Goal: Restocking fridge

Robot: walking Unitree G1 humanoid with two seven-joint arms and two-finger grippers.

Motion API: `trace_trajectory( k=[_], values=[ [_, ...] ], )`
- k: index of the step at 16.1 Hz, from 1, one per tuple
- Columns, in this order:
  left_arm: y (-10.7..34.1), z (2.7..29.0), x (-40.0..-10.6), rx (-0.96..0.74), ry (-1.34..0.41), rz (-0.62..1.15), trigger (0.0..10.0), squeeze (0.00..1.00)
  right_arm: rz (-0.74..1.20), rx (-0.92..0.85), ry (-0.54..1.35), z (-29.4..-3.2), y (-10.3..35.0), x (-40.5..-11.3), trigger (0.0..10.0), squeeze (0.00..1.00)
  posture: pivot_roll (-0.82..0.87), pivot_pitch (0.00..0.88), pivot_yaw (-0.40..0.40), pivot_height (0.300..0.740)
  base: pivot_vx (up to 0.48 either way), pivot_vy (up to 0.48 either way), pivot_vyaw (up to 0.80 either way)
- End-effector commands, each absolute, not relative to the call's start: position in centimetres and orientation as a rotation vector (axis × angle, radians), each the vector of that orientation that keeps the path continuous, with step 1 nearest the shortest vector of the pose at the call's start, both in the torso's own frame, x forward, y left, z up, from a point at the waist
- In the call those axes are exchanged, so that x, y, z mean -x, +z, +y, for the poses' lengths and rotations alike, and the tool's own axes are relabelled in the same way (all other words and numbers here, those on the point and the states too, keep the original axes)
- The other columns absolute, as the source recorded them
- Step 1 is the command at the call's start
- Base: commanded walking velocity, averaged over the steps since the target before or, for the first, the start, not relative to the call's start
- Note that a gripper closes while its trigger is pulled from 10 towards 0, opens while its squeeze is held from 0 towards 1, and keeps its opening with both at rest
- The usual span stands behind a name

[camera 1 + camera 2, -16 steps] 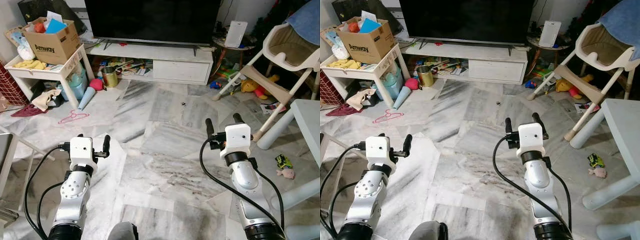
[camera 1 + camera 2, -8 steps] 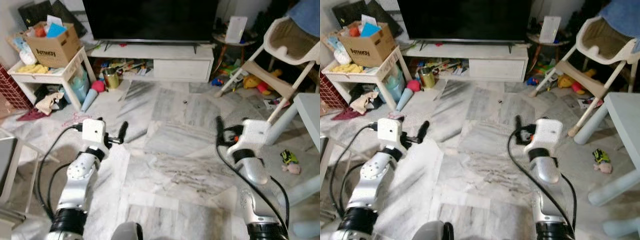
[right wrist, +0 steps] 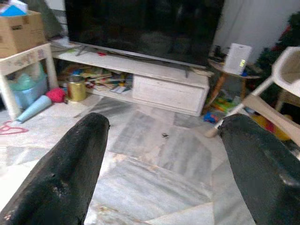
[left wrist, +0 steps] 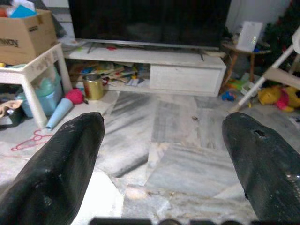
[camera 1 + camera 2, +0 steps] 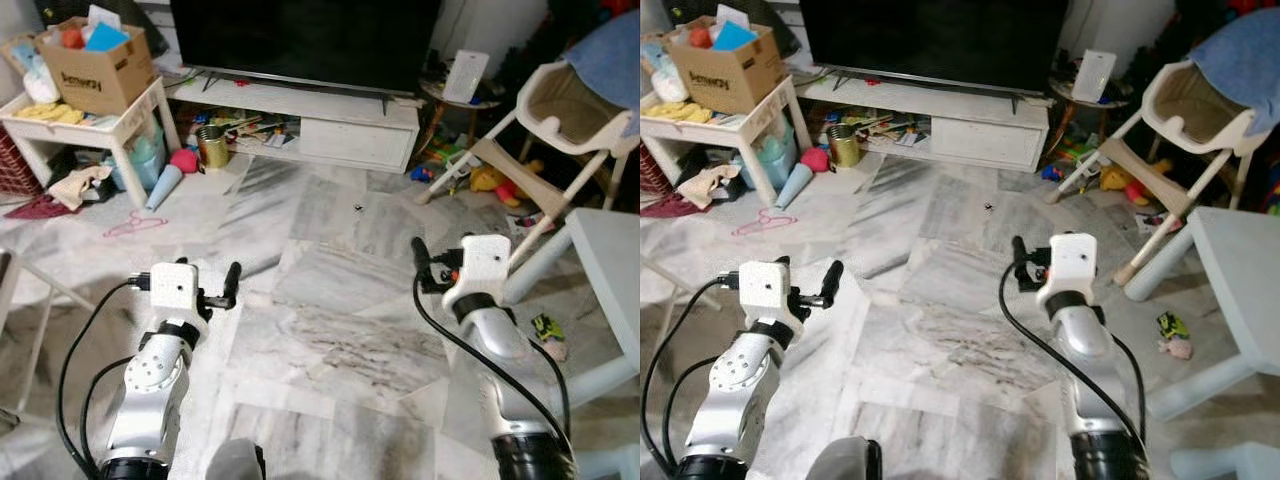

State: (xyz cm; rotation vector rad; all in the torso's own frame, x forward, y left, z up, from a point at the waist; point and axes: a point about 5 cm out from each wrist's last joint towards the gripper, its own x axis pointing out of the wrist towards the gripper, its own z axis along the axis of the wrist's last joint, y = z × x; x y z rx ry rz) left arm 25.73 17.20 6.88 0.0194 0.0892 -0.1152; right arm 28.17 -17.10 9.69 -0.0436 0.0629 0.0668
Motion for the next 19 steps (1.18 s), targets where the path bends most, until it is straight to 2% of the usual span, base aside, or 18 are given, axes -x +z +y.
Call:
trace_trajectory(
  k=[1, 3, 6, 7, 8, 11, 19],
  values=[
    [7.3, 16.8, -25.9, -0.046, -0.135, 0.079, 10.0, 0.00, 0.066, 0.045, 0.065, -17.0, 9.6, -28.4, 10.0, 0.00, 0.08, 0.000, -0.057, 0.740, 0.000, 0.000, 0.00],
    [7.1, 16.4, -25.9, -0.062, -0.228, 0.121, 10.0, 0.00, 0.055, 0.052, 0.046, -16.6, 9.5, -28.3, 10.0, 0.00, 0.06, 0.000, -0.047, 0.740, 0.000, 0.000, 0.00],
    [6.1, 17.4, -25.5, -0.136, -0.281, 0.178, 10.0, 0.00, 0.026, 0.083, 0.073, -16.8, 9.5, -27.7, 10.0, 0.00, 0.05, 0.000, -0.036, 0.740, 0.000, 0.000, 0.00],
    [6.3, 17.4, -25.7, -0.138, -0.274, 0.168, 10.0, 0.00, 0.028, 0.068, 0.067, -16.8, 9.4, -27.5, 10.0, 0.00, 0.04, 0.000, -0.024, 0.740, 0.000, 0.000, 0.00],
    [7.0, 17.9, -26.5, -0.076, -0.193, 0.148, 10.0, 0.00, 0.047, 0.052, 0.044, -17.0, 9.1, -27.2, 10.0, 0.00, 0.02, 0.000, -0.009, 0.740, 0.000, 0.000, 0.00],
    [6.7, 18.6, -26.8, -0.031, -0.098, 0.163, 10.0, 0.00, 0.043, 0.051, 0.022, -17.2, 8.8, -26.8, 10.0, 0.00, 0.01, 0.000, -0.001, 0.740, -0.175, 0.000, -0.73],
    [7.1, 18.3, -27.6, -0.059, -0.123, 0.158, 10.0, 0.00, 0.030, 0.077, -0.033, -18.3, 9.1, -27.1, 10.0, 0.00, 0.00, 0.000, 0.018, 0.740, -0.301, 0.000, -0.75]
  ],
)
